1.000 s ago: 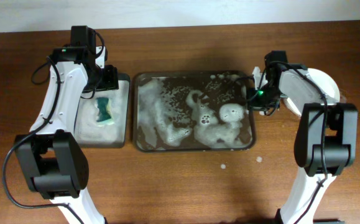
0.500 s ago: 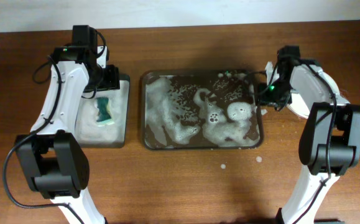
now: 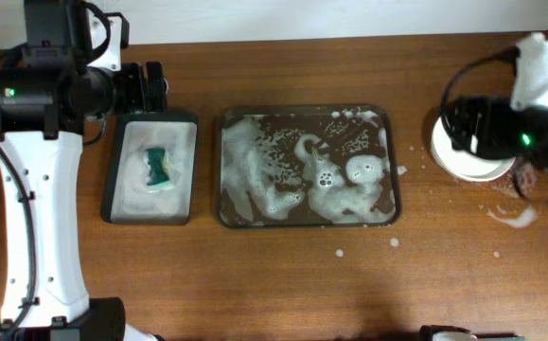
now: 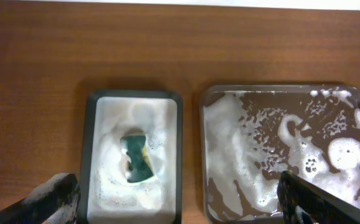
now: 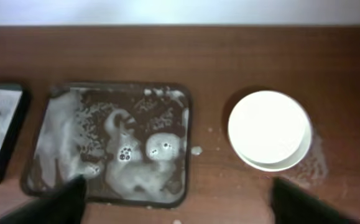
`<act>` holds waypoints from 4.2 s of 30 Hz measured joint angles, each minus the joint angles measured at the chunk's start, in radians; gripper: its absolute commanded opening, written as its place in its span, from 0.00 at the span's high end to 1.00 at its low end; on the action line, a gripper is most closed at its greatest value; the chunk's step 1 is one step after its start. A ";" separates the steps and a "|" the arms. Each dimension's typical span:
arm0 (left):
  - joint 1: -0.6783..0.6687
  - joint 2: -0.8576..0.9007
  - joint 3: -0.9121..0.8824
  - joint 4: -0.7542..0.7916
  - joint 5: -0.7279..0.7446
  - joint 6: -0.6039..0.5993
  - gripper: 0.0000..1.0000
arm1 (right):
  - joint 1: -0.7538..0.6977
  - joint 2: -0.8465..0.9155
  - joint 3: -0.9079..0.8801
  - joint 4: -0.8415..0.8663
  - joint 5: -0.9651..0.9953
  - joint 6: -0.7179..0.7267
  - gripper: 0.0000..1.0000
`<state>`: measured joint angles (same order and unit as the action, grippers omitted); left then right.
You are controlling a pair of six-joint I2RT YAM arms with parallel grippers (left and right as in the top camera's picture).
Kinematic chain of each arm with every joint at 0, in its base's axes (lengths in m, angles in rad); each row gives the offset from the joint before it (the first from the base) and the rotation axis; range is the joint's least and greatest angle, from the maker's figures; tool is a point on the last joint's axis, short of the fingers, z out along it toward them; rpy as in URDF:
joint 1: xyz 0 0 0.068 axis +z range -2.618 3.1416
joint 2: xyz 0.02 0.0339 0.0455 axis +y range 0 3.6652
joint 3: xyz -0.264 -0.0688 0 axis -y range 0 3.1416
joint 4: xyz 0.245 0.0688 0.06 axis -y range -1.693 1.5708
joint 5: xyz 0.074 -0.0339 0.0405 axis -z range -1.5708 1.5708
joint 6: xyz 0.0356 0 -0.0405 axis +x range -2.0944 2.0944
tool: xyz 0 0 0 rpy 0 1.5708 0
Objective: Clean dirty plates on tray and stack at the side
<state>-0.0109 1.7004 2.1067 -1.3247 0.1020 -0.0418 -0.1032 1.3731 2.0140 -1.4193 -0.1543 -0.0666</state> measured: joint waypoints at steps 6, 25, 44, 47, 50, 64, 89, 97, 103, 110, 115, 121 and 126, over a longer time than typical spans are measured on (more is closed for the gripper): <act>0.000 0.002 0.000 -0.002 0.000 0.000 0.01 | 0.000 -0.168 0.000 -0.123 -0.001 -0.001 0.02; 0.000 0.003 0.000 -0.004 0.004 0.000 0.01 | 0.000 -0.767 -0.917 0.674 0.014 0.033 0.02; 0.000 0.005 0.000 -0.003 0.004 0.000 0.01 | 0.076 -1.358 -2.000 1.496 0.016 0.036 0.02; 0.000 0.005 0.000 -0.003 0.003 0.000 0.01 | 0.085 -1.362 -2.002 1.371 0.043 0.037 0.02; 0.000 0.005 0.000 -0.003 0.003 0.000 0.01 | 0.085 -1.361 -2.004 1.355 0.050 0.036 0.02; 0.000 0.005 0.000 -0.030 0.003 0.000 0.01 | 0.085 -1.361 -2.004 1.355 0.050 0.037 0.02; 0.076 -1.228 -1.828 1.358 -0.003 0.024 0.01 | 0.085 -1.361 -2.003 1.353 0.057 0.037 0.02; 0.076 -1.557 -2.024 1.369 -0.031 0.047 0.01 | 0.085 -1.361 -2.003 1.353 0.058 0.037 0.02; 0.076 -1.655 -2.087 1.335 -0.039 0.066 0.01 | 0.085 -1.361 -2.003 1.353 0.057 0.037 0.02; 0.076 -1.688 -2.090 1.245 -0.051 0.088 0.01 | 0.085 -1.361 -2.003 1.353 0.057 0.037 0.02; 0.076 -1.688 -2.090 1.245 -0.051 0.088 0.01 | 0.085 -1.361 -2.003 1.353 0.057 0.037 0.02; 0.076 -1.688 -2.090 1.245 -0.051 0.088 0.01 | 0.085 -1.361 -2.003 1.353 0.057 0.037 0.02; 0.076 -1.688 -2.090 1.245 -0.054 0.088 0.01 | 0.085 -1.361 -2.003 1.353 0.057 0.036 0.02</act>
<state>0.0650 0.0128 0.0166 -0.0795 0.0483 0.0460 -0.0177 0.0120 0.0109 -0.0666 -0.0971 -0.0303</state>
